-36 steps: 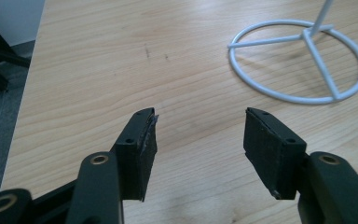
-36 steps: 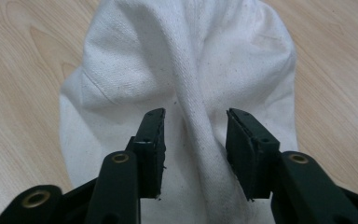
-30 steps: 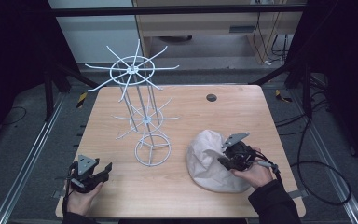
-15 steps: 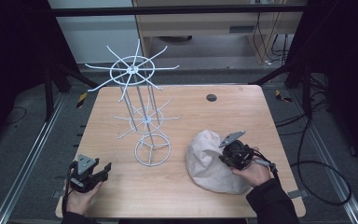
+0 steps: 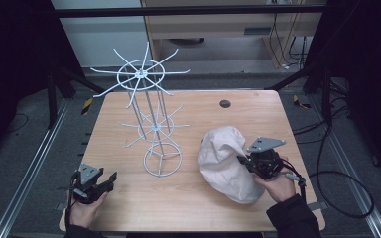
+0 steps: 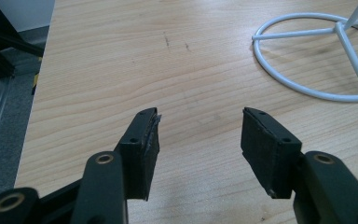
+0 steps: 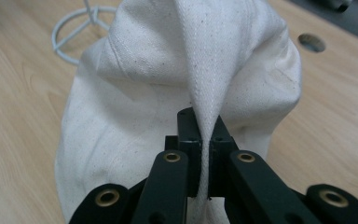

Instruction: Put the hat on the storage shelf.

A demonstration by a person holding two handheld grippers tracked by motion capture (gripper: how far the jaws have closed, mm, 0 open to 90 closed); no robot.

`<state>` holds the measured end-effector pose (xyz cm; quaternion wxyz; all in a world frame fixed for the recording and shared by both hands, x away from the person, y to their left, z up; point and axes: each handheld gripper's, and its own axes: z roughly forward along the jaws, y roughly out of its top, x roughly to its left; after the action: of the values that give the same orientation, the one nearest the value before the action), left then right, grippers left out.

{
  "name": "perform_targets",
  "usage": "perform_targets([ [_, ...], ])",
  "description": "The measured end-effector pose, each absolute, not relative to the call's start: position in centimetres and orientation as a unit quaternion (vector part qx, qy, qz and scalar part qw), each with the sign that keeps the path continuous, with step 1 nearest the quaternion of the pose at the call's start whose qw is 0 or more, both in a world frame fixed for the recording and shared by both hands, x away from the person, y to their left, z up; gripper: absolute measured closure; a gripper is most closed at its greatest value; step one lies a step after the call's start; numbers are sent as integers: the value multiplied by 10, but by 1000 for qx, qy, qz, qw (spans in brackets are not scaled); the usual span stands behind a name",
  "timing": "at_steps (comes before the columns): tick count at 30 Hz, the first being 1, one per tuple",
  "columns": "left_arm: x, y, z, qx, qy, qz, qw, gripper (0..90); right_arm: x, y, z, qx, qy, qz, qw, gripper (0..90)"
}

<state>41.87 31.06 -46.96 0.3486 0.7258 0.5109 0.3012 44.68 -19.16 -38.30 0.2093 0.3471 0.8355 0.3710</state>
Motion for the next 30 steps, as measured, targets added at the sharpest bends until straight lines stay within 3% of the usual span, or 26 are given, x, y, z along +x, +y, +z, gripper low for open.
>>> perform_targets([
  [30, 419, 311, -470, 726, 510, 303, 347, 463, 414, -229, -316, 342, 685, 561, 315, 886],
])
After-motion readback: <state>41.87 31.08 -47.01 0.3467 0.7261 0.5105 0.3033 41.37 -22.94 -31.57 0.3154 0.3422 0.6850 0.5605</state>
